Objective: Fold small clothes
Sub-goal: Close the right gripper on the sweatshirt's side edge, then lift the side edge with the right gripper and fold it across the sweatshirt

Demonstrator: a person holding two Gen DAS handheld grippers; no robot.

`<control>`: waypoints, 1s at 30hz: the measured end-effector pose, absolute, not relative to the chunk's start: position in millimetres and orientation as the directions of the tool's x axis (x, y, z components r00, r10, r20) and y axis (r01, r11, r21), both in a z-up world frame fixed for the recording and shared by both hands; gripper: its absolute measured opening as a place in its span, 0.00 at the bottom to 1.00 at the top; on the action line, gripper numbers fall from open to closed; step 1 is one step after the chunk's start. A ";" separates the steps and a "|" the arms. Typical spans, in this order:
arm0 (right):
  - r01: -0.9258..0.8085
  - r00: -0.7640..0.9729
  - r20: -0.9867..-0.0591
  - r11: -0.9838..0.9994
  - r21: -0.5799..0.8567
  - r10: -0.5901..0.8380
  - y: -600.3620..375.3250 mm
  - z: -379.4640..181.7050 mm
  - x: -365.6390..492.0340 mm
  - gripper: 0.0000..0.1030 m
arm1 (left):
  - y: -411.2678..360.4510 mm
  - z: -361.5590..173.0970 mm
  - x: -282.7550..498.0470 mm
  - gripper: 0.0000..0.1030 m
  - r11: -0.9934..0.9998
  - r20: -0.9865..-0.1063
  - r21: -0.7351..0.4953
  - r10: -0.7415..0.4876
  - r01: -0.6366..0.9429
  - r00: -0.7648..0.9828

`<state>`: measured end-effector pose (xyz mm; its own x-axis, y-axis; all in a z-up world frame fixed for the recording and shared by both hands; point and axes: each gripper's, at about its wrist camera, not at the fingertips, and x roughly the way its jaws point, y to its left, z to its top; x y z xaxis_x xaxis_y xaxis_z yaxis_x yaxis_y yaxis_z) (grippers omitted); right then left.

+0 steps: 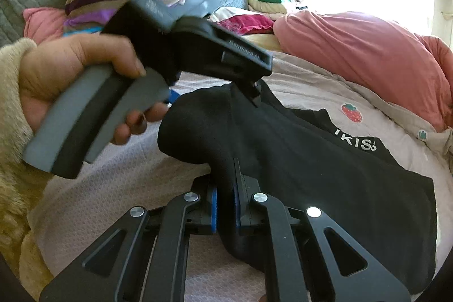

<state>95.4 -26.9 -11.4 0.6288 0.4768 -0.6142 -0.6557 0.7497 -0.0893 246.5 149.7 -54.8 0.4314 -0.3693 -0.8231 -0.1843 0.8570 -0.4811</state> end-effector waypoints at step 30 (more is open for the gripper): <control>-0.604 0.686 -0.556 0.793 -0.077 0.469 -58.7 12.3 86.2 0.07 | 89.5 -5.1 240.8 0.15 0.895 -0.796 -0.443 -0.370 -0.044 0.480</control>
